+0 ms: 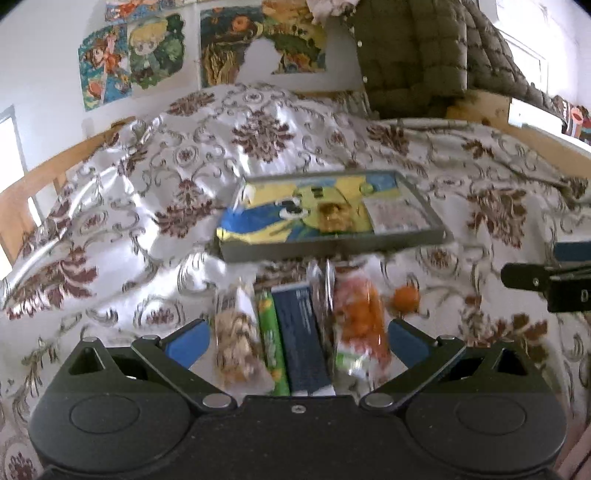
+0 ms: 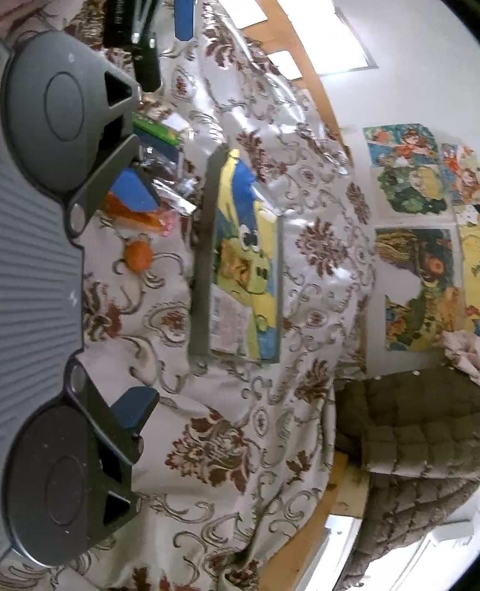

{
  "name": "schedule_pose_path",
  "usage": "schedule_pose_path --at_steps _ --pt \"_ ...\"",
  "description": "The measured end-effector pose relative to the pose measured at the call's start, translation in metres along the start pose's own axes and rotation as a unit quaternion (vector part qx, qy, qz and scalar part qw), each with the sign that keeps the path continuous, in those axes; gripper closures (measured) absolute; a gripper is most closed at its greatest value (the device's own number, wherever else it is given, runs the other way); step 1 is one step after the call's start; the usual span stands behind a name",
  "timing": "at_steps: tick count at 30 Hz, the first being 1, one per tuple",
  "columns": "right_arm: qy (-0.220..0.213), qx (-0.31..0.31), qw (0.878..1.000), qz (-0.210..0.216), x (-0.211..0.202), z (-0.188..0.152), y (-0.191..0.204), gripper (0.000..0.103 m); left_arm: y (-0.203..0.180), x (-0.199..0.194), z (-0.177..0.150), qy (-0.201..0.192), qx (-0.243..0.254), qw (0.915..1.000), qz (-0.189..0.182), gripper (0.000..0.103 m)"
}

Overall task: Organize snacks
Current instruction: 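Move both tools back toward the remaining snacks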

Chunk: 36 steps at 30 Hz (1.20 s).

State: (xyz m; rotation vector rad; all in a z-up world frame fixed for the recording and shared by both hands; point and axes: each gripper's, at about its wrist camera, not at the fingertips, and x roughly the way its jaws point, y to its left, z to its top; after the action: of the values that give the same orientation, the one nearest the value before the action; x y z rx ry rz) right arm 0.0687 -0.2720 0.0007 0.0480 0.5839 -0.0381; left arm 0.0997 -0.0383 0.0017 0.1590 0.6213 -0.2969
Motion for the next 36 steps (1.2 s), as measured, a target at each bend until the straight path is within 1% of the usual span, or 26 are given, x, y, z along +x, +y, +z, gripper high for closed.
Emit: schedule_pose_path --at_steps 5,11,14,17,19,23,29,32,36 --pt "0.033 -0.023 0.999 -0.008 0.006 -0.006 0.007 0.0 0.006 0.007 -0.004 0.028 -0.02 0.9994 -0.005 0.001" --pt "0.066 -0.05 0.997 -0.003 0.014 -0.011 0.017 0.0 0.004 0.017 -0.007 0.059 -0.014 0.9982 -0.003 0.001" --pt "0.082 -0.056 0.995 -0.002 0.019 -0.013 0.021 0.0 0.005 0.022 -0.009 0.078 -0.017 0.9968 0.007 0.001" --pt "0.102 -0.059 0.993 -0.001 0.026 -0.014 0.021 0.0 0.008 0.027 -0.012 0.105 -0.026 0.9935 0.034 0.001" --pt "0.115 -0.06 0.992 -0.003 0.031 -0.014 0.022 0.0 0.012 0.03 -0.012 0.117 -0.038 0.9917 0.038 0.001" --pt "0.13 -0.063 0.989 0.0 0.037 -0.015 0.024 0.0 0.019 0.034 -0.013 0.132 -0.055 0.9888 0.043 0.001" --pt "0.148 -0.073 0.986 0.021 0.046 -0.018 0.03 0.0 0.019 0.041 -0.014 0.147 -0.053 0.9863 0.055 0.001" --pt "0.15 -0.067 0.986 0.038 0.05 -0.016 0.03 0.0 0.022 0.042 -0.014 0.152 -0.06 0.9847 0.06 0.001" --pt "0.15 -0.062 0.986 0.041 0.054 -0.015 0.031 0.0 0.025 0.045 -0.013 0.155 -0.067 0.9835 0.065 0.001"
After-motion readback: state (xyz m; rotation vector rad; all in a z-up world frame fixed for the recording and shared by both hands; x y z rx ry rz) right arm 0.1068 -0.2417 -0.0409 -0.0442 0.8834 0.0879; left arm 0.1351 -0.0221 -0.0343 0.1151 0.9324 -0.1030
